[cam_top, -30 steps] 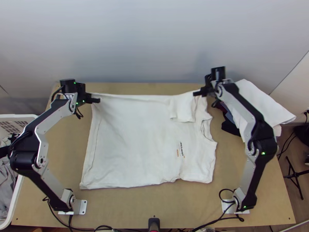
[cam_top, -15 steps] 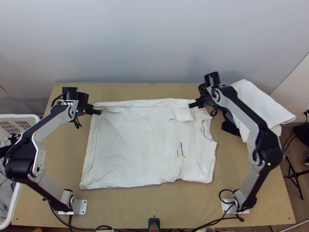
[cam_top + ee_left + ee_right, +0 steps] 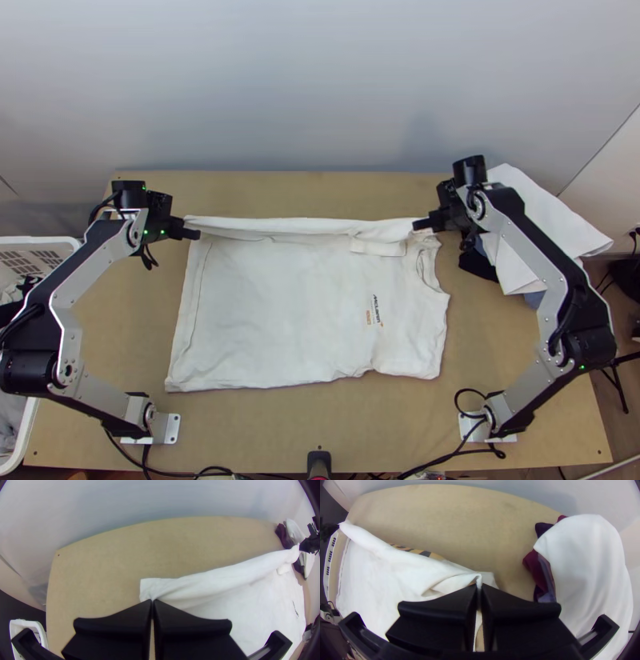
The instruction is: Fold the t-shirt
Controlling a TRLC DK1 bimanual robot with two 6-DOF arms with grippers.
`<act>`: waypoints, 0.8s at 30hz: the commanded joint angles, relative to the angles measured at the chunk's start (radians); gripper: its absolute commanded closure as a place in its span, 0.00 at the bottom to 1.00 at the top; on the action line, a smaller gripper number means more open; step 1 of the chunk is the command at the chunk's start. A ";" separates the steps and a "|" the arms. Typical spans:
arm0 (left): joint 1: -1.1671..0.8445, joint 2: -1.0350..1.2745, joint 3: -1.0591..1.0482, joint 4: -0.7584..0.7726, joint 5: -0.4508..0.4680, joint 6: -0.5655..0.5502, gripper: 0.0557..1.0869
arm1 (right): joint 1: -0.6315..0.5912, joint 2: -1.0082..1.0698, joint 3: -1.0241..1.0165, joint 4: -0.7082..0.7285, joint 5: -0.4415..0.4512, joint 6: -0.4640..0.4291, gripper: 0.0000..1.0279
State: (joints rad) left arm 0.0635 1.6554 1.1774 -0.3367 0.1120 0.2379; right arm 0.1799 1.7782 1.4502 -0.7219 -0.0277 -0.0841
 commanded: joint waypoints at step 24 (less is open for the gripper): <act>0.016 -0.057 -0.205 -0.028 0.045 0.049 0.94 | 0.024 -0.074 -0.294 0.045 -0.015 0.027 0.97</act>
State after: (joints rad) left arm 0.0837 1.5646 1.0134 -0.4068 0.1535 0.2779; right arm 0.1860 1.6798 1.2087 -0.7162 -0.0418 -0.0601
